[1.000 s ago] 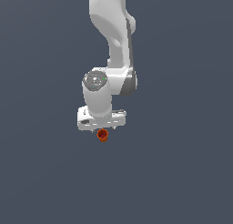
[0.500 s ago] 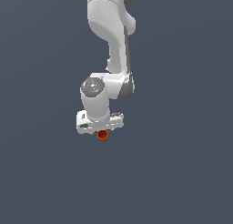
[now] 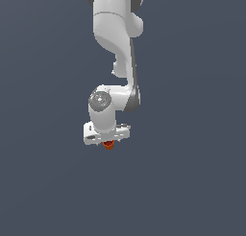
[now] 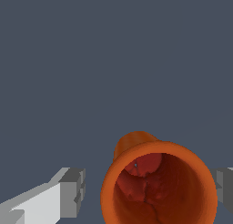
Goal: Pick up the object and move it to a goal position.
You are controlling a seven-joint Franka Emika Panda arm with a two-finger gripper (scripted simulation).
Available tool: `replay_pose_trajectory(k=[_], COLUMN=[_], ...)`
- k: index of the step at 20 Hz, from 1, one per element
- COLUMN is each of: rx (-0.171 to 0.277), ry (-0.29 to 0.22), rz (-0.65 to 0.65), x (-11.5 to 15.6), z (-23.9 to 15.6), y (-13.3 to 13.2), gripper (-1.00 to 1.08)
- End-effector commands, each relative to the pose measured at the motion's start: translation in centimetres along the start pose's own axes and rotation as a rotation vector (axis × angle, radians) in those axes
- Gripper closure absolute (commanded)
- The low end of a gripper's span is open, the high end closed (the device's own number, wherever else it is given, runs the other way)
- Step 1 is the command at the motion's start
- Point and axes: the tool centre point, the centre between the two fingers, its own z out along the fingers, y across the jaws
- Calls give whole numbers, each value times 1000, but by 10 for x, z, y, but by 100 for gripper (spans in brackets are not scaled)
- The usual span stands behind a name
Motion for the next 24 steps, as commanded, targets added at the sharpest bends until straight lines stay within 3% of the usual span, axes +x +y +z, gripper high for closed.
replay_pose_trajectory(k=[1, 5, 6, 18, 24], rx=[0, 0, 0, 0, 0], ry=[1, 1, 1, 1, 1], rz=[-1, -1, -1, -1, -1], x=[0, 1, 1, 2, 4], z=[9, 12, 12, 11, -6], y=[0, 1, 1, 0, -14], gripper=[-92, -92, 108, 108, 108])
